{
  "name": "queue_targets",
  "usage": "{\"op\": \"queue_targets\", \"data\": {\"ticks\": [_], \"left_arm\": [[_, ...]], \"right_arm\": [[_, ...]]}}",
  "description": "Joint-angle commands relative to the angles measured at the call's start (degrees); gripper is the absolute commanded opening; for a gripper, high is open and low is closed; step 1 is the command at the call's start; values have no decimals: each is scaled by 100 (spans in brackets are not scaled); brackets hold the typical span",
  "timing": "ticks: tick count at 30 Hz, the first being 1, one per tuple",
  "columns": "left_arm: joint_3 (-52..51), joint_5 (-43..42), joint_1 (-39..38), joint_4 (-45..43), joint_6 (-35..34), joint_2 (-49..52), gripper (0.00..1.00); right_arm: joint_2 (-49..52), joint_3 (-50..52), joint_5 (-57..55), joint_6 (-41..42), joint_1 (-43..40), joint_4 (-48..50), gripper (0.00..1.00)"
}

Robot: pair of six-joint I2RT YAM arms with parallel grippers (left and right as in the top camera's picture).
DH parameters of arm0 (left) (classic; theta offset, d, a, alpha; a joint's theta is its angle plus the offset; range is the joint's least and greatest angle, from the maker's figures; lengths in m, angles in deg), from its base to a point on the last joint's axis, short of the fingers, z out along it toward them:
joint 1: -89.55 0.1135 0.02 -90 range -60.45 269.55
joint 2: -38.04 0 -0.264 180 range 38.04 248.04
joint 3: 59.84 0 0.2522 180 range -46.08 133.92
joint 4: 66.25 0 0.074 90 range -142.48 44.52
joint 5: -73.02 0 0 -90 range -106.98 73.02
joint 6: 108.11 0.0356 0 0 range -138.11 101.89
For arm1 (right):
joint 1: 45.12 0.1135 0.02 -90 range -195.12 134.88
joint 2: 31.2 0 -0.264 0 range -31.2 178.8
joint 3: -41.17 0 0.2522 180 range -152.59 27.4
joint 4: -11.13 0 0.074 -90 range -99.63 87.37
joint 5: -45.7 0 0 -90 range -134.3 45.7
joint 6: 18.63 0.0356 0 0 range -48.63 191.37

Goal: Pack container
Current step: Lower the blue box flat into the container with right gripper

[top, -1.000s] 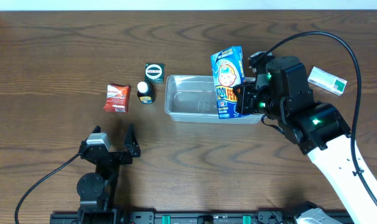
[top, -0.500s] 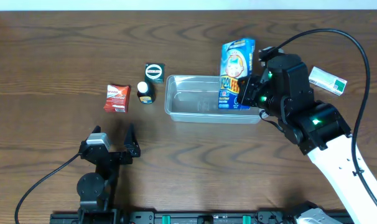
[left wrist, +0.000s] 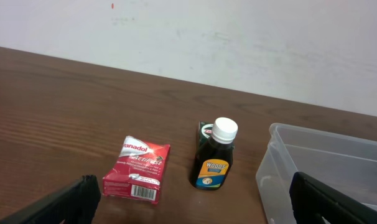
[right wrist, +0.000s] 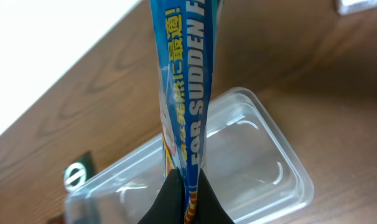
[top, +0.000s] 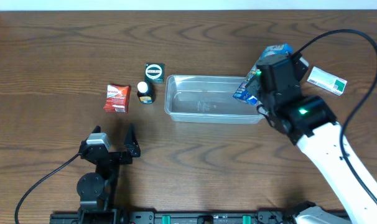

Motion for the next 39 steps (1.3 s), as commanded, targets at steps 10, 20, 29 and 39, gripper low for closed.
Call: {"op": "queue_targets", "data": {"ticks": [10, 20, 29, 39], "left_arm": [[-87, -105, 26, 208, 101, -35, 98], [-87, -105, 26, 208, 101, -35, 98], [-87, -105, 26, 208, 101, -35, 98], [-87, -105, 26, 208, 101, -35, 98]], "right_arm": [[345, -92, -2277, 885, 1405, -140, 1], [407, -92, -3202, 339, 2092, 422, 1], [476, -92, -2533, 568, 2070, 608, 1], [505, -90, -1875, 2684, 1912, 564, 1]]}}
